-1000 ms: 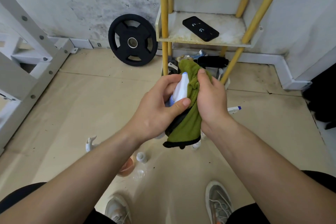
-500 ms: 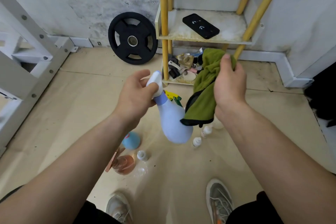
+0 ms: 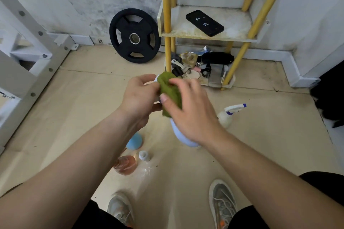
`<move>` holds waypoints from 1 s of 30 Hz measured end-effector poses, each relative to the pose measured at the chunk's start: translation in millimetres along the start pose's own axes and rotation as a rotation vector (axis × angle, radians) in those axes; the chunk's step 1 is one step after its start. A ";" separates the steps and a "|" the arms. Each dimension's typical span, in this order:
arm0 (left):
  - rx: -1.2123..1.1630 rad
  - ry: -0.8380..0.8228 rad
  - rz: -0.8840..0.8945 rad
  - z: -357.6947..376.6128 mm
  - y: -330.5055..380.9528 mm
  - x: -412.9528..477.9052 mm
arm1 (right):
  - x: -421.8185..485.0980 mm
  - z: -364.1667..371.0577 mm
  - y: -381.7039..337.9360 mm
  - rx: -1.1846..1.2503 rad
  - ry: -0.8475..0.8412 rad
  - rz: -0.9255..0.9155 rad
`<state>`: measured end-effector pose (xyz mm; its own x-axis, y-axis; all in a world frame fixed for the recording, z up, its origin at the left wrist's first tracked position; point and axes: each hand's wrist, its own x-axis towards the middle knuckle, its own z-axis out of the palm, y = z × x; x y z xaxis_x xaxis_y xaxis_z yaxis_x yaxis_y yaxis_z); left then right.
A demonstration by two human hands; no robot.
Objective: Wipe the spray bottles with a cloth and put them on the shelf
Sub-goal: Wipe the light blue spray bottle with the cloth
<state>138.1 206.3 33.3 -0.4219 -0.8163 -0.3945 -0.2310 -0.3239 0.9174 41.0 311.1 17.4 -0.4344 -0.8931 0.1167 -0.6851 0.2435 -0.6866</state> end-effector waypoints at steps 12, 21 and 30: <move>-0.014 0.215 0.141 -10.1 4.2 1.1 | 3.5 10.7 31.5 -0.180 -0.202 0.372; 0.002 0.179 0.150 6.1 -9.1 -3.5 | -8.9 21.5 3.2 -0.360 -0.076 0.033; -0.073 0.090 0.237 -18.3 6.3 -0.1 | 12.4 3.5 52.6 0.257 -0.101 0.654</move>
<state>152.7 195.6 40.1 -0.3758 -0.9119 -0.1651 -0.0696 -0.1498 0.9863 1.6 311.5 -19.7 -0.6445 -0.6278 -0.4364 -0.1368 0.6562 -0.7421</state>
